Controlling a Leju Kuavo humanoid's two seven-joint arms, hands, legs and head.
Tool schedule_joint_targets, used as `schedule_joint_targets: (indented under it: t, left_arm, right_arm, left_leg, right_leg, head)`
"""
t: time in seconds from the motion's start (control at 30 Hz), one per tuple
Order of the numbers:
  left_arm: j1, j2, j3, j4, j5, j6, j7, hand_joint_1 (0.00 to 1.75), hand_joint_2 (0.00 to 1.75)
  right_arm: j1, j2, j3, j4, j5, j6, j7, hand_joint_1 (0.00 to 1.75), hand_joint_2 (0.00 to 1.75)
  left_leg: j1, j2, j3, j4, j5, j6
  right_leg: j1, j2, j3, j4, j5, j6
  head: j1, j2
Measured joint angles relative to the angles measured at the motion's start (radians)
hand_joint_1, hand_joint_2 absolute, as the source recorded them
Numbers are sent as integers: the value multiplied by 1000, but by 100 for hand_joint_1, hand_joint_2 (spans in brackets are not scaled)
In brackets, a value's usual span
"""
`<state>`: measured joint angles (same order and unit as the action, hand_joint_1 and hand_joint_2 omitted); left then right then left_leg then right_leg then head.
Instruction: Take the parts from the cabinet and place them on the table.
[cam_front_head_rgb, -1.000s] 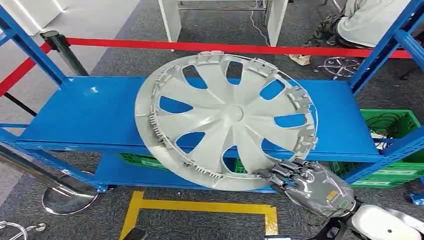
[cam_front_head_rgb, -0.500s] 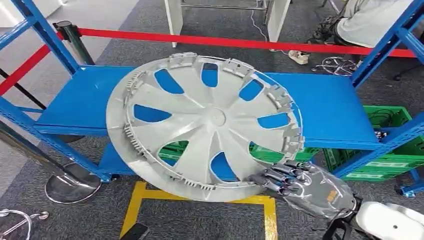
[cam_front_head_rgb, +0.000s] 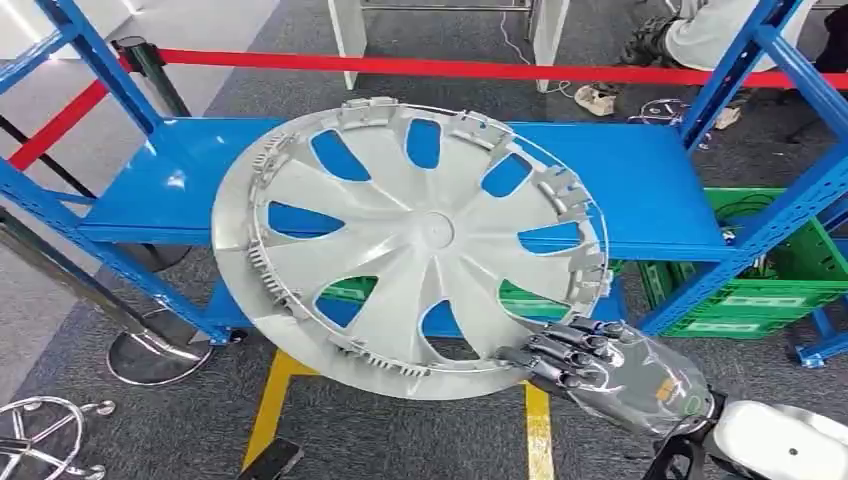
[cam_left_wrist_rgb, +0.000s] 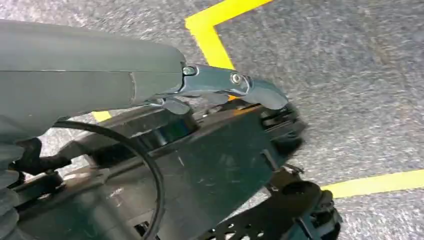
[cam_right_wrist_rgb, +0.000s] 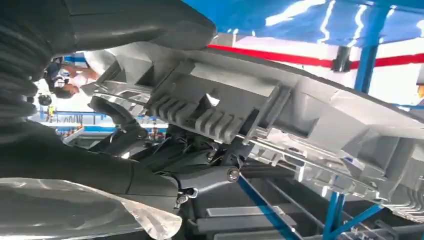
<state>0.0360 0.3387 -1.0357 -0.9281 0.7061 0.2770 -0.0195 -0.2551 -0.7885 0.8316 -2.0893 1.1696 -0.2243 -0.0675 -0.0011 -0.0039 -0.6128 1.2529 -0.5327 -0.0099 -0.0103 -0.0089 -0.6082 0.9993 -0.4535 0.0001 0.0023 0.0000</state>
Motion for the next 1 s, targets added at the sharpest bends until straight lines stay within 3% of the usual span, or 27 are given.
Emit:
schedule_joint_targets:
  t: [0.03, 0.07, 0.1, 0.13, 0.2, 0.23, 0.27, 0.3, 0.37, 0.4, 0.43, 0.47, 0.53, 0.57, 0.6, 0.63, 0.7, 0.73, 0.77, 0.8, 0.87, 0.9, 0.93, 0.97, 1.0]
  left_arm:
    - [0, 0, 6, 0, -9, -3, 7, 0, 175]
    - [1, 0, 15, 0, -20, -7, 14, 0, 175]
    - [2, 0, 25, 0, -33, -10, 23, 0, 175]
    - [3, -1, 35, 0, -50, -13, 31, 0, 175]
    - [7, -1, 52, 1, -76, -23, 43, 0, 175]
    - [11, -2, 59, 3, -91, -28, 47, 0, 175]
    - [11, -5, 67, 4, -105, -36, 49, 0, 175]
    - [12, -5, 77, 7, -117, -40, 55, 0, 175]
    - [12, -10, 98, 13, -142, -57, 60, 0, 175]
    - [12, -15, 106, 16, -155, -66, 63, 0, 175]
    - [12, -18, 114, 20, -166, -73, 65, 0, 175]
    - [12, -23, 120, 25, -177, -80, 70, 0, 175]
    - [13, -34, 136, 32, -202, -92, 82, 0, 175]
    - [14, -38, 144, 32, -216, -99, 89, 0, 175]
    - [15, -41, 151, 32, -229, -101, 98, 0, 175]
    - [17, -45, 156, 32, -242, -104, 106, 0, 175]
    - [18, -50, 168, 32, -276, -121, 118, 0, 175]
    - [22, -50, 170, 33, -292, -129, 119, 0, 175]
    - [23, -49, 172, 34, -305, -136, 121, 0, 175]
    - [23, -55, 175, 34, -314, -142, 123, 0, 175]
    - [22, -60, 182, 35, -321, -149, 127, 0, 175]
    - [22, -62, 186, 35, -322, -149, 127, 0, 175]
    - [22, -65, 191, 36, -325, -151, 127, 0, 175]
    - [21, -66, 195, 37, -332, -156, 127, 0, 175]
    - [19, -66, 197, 37, -338, -160, 128, 0, 175]
  right_arm:
    - [1, 0, 0, -2, 0, 1, 2, 175, 175]
    - [2, 0, -1, -5, 0, 1, 5, 175, 175]
    - [6, -2, -3, -8, 1, 1, 9, 175, 175]
    - [12, -5, -6, -12, 3, 0, 15, 175, 175]
    - [21, -11, -12, -17, 10, -1, 22, 175, 175]
    - [28, -18, -17, -21, 13, -2, 25, 175, 175]
    - [36, -21, -22, -22, 16, -5, 30, 175, 175]
    - [43, -28, -27, -24, 23, -5, 34, 175, 175]
    - [64, -35, -37, -28, 35, -9, 48, 175, 175]
    - [78, -40, -43, -29, 43, -11, 54, 175, 175]
    - [91, -45, -49, -29, 48, -15, 60, 175, 175]
    - [105, -50, -56, -31, 54, -22, 69, 175, 175]
    - [150, -64, -80, -38, 72, -43, 89, 175, 175]
    - [171, -70, -92, -42, 85, -52, 99, 175, 175]
    - [193, -77, -105, -47, 96, -60, 106, 175, 175]
    - [216, -86, -120, -56, 107, -72, 115, 175, 175]
    - [268, -96, -151, -65, 123, -96, 123, 175, 175]
    - [293, -97, -163, -71, 128, -103, 124, 175, 175]
    - [311, -100, -179, -75, 134, -109, 126, 175, 175]
    - [330, -100, -190, -79, 136, -111, 126, 175, 175]
    - [359, -101, -209, -88, 138, -112, 126, 175, 175]
    - [368, -101, -216, -88, 138, -112, 126, 175, 175]
    - [377, -101, -220, -88, 140, -111, 125, 175, 175]
    - [389, -101, -227, -89, 143, -111, 123, 175, 175]
    - [400, -101, -231, -90, 148, -112, 123, 175, 175]
  left_leg:
    - [-1, 0, 59, -85, 24, 7]
    - [-3, -1, 122, -176, 12, 15]
    - [-6, -1, 171, -259, -19, 20]
    - [-7, -1, 182, -289, -31, 21]
    - [-12, -2, 172, -285, -16, 28]
    - [-6, 0, 156, -298, 2, 36]
    - [-5, 5, 150, -297, 14, 43]
    - [-4, 5, 134, -297, 24, 52]
    - [-7, 5, 100, -291, 46, 55]
    - [-9, 5, 84, -287, 57, 57]
    - [-11, 5, 68, -283, 65, 57]
    - [-12, 6, 52, -277, 74, 56]
    - [-12, 5, 20, -262, 86, 54]
    - [-12, 3, 13, -254, 91, 51]
    - [-17, 2, 2, -247, 96, 45]
    - [-17, 1, -3, -244, 107, 41]
    - [-14, 2, -10, -247, 126, 34]
    - [-20, -1, -15, -246, 135, 28]
    - [-17, -3, -25, -235, 104, 22]
    - [-14, -2, -39, -195, 45, 15]
    - [-3, 0, -68, -56, -66, 2]
    - [0, 0, -79, 20, -98, -1]
    - [1, 0, -78, 63, -96, -3]
    - [1, 0, -58, 61, -66, -4]
    - [1, 0, -27, 26, -27, -2]
  right_leg:
    - [0, 1, -12, 4, 8, 3]
    - [0, 1, -18, 7, 14, 7]
    - [5, 1, -22, 11, 20, 14]
    - [3, -1, -24, 8, 32, 22]
    - [-2, -3, -26, -2, 54, 35]
    - [1, 1, -31, -3, 58, 41]
    - [-2, 5, -43, 9, 22, 44]
    - [-2, 6, -65, 51, -39, 47]
    - [-3, 6, -97, 208, -155, 54]
    - [-2, 6, -107, 278, -173, 56]
    - [-2, 6, -104, 314, -158, 56]
    - [-1, 6, -83, 308, -122, 56]
    - [0, 6, 16, 191, -52, 50]
    - [0, 6, 82, 99, -53, 46]
    - [4, 6, 153, 1, -96, 44]
    - [4, 6, 171, -44, -113, 38]
    - [9, 7, 155, -35, -103, 32]
    - [5, 5, 135, -39, -91, 24]
    - [-2, -1, 137, -41, -80, 14]
    - [-4, -1, 123, -39, -71, 0]
    - [-3, -1, 99, -37, -52, -1]
    - [-2, -1, 83, -33, -42, -1]
    - [-2, -1, 67, -27, -33, -1]
    - [-2, -1, 49, -21, -26, 0]
    - [-2, -1, 33, -13, -19, 2]
  head:
    - [0, 0]
    - [0, 0]
    - [0, 0]
    - [2, 0]
    - [1, 0]
    - [1, 0]
    - [1, 0]
    - [6, 0]
    - [5, 0]
    - [6, 0]
    - [5, 0]
    - [6, 0]
    - [6, 0]
    - [6, 0]
    - [6, 0]
    - [3, 0]
    - [5, 0]
    - [4, 0]
    - [6, 0]
    - [0, 0]
    - [-1, 0]
    - [-2, 0]
    - [-2, 0]
    - [-2, 0]
    - [-2, 0]
